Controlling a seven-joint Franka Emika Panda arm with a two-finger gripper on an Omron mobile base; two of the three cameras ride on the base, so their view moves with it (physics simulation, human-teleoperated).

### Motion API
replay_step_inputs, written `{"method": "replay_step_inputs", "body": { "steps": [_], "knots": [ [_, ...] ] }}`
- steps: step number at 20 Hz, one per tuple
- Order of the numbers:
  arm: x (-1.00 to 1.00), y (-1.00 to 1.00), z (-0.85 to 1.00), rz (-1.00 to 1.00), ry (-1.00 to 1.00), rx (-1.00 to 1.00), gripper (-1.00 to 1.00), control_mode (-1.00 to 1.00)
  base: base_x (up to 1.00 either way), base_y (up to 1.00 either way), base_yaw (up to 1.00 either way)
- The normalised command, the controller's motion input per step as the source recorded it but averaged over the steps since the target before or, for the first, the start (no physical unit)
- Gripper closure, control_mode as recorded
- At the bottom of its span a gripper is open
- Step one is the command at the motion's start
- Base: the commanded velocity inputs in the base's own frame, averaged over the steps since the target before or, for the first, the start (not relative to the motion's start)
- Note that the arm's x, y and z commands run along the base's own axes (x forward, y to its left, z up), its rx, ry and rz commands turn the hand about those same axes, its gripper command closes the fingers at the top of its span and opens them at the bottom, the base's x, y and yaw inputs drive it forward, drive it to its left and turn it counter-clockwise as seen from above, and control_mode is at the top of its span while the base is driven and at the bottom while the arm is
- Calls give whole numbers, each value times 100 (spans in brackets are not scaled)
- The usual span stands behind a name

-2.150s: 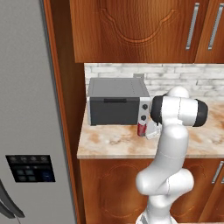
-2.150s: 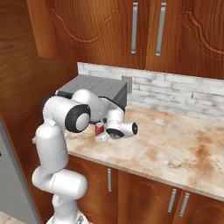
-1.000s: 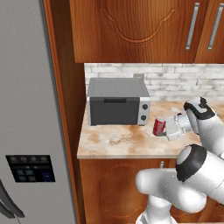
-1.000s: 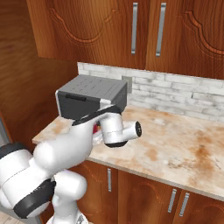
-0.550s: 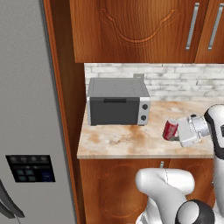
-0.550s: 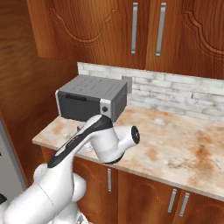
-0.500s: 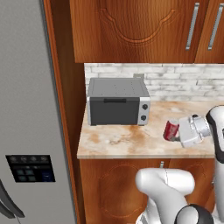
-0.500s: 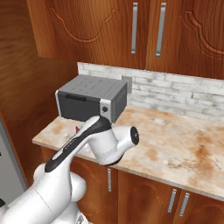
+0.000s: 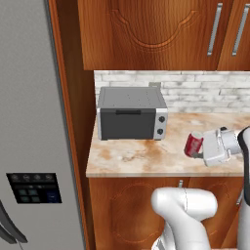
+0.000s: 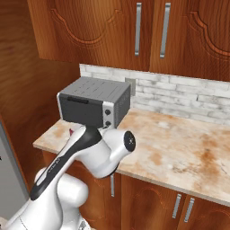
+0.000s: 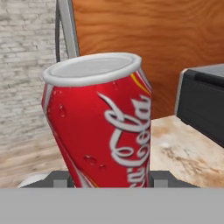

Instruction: Move the drinks to the dining counter.

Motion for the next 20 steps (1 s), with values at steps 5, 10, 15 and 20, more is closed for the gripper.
{"method": "replay_step_inputs", "body": {
  "steps": [5,10,15,20],
  "knots": [
    [0,0,0,0,0,0,100,-100,0,0,0],
    [0,0,0,0,0,0,100,100,-4,-3,0],
    [0,0,0,0,0,0,100,100,-80,-43,-39],
    [0,0,0,0,0,0,100,100,-68,-46,-56]
  ]
}}
